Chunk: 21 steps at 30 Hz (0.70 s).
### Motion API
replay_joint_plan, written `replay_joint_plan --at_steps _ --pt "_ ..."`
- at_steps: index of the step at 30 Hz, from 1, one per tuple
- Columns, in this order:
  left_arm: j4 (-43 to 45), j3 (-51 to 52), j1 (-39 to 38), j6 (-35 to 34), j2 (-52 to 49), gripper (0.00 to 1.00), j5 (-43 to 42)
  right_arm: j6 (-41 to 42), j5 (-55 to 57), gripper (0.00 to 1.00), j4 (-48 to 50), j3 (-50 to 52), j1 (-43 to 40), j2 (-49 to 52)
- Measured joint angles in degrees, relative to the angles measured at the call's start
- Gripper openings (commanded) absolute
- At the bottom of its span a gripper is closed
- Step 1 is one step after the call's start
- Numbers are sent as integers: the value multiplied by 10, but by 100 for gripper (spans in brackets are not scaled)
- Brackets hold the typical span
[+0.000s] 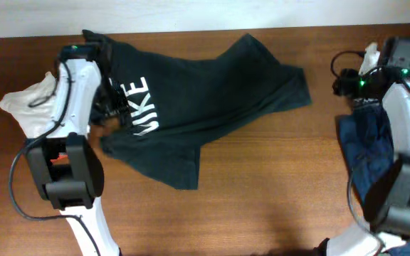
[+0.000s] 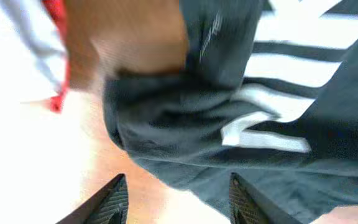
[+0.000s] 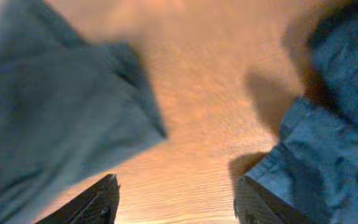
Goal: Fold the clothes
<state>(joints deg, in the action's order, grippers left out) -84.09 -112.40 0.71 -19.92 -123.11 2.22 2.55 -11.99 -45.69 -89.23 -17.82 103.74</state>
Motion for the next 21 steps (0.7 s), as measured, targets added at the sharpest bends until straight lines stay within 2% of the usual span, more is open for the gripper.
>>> replay_joint_plan --at_steps 3,6,8,11,13,17,18,19,21 --pt "-36 -87 9 0 2 59 1 0 -2 67 -135 -18 3 -43" --pt "-99 -104 -10 0 16 59 -23 0 0 68 -233 -12 3 -39" --pt "-123 -70 -40 0 19 59 -28 0 4 68 -254 -10 3 -39" --pt "-106 35 -110 -13 44 59 -9 0 10 68 -274 -10 3 -38" --pt "-63 116 -131 -23 104 62 0 0 14 68 -279 -10 3 -38" --pt "116 333 -127 -38 315 65 -5 0 16 69 -280 -9 3 -38" --pt "161 370 -125 -39 337 65 -13 0 16 69 -280 -9 3 -38" --pt "240 458 -123 -41 362 65 -35 0 16 69 -280 -9 3 -38" --pt "344 561 -122 -58 356 65 -64 0 16 69 -280 -9 3 -38"
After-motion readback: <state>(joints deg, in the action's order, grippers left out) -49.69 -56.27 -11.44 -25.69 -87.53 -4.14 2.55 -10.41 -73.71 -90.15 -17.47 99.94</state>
